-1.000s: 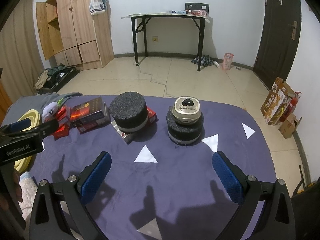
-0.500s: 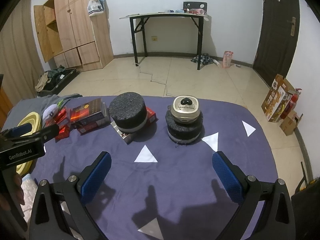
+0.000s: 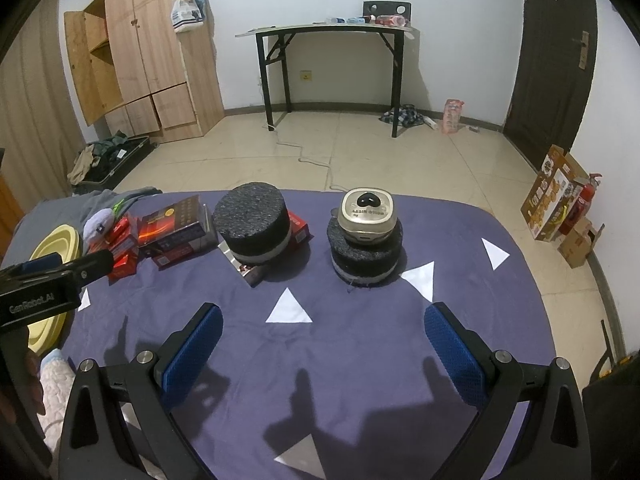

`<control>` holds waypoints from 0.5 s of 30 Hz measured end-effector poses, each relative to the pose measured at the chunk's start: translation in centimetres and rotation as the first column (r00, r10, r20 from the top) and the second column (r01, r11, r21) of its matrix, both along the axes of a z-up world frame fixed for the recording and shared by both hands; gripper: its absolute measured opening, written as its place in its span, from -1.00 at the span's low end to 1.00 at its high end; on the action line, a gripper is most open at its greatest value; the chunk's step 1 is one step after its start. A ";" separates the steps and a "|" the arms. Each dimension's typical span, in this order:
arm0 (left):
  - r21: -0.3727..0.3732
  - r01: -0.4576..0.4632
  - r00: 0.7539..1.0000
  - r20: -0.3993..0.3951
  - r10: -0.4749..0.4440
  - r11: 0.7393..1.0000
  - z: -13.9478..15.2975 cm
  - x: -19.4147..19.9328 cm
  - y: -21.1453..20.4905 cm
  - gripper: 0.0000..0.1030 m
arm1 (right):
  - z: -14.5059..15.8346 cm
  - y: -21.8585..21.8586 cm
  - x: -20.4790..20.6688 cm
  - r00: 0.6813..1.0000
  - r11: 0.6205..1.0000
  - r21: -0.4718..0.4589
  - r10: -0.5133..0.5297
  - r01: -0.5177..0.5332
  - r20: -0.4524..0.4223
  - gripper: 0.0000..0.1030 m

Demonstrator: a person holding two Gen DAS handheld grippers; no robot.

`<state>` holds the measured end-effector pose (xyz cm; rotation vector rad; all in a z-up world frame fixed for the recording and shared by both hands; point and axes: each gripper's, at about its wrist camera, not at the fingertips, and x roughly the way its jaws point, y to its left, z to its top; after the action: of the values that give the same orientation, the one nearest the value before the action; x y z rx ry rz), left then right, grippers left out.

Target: Organize rigid objects

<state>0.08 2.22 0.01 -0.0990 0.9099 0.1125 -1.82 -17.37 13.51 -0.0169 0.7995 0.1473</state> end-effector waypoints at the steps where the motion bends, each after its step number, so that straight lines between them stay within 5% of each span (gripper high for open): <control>1: 0.000 0.003 1.000 -0.002 -0.003 1.000 0.0 0.0 0.0 1.00 | 0.0 0.0 0.0 1.000 1.000 0.000 -0.002 0.002 -0.001 0.99; 15: -0.010 -0.026 1.000 0.000 0.026 1.000 0.2 -0.6 1.1 1.00 | -0.1 -1.7 -0.9 0.998 0.999 -0.002 -0.044 0.044 0.035 0.99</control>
<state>-0.50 3.31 0.23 -0.1201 0.9096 0.1317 -2.77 -19.09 13.39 -0.0043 0.7650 0.1045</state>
